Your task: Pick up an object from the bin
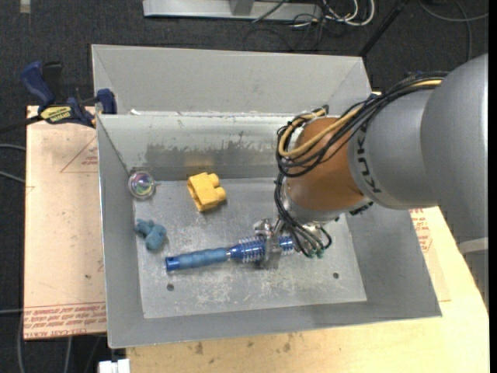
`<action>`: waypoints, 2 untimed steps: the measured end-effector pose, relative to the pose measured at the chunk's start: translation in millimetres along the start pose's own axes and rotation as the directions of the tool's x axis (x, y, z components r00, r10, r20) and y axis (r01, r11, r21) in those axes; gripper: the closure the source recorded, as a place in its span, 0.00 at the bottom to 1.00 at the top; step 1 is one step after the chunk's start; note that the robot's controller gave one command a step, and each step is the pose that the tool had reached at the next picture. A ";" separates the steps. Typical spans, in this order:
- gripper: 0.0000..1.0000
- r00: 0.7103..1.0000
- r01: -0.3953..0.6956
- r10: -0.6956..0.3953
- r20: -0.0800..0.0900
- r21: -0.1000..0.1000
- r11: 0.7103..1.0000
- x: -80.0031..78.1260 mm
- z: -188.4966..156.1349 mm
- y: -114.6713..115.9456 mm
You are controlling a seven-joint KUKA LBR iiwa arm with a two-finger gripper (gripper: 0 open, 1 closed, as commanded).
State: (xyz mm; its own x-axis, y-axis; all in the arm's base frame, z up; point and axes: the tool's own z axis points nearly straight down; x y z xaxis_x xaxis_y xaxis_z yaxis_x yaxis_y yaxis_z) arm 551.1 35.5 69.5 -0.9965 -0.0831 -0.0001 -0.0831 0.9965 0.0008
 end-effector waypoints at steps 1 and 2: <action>1.00 0.999 0.038 -0.038 0.008 0.001 0.999 7.0 -109.6 0.8; 1.00 0.999 0.052 -0.052 0.010 0.003 0.999 24.4 -241.3 -24.8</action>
Offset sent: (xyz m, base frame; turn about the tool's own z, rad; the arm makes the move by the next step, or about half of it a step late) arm -0.0088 -0.0006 0.1058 -0.0388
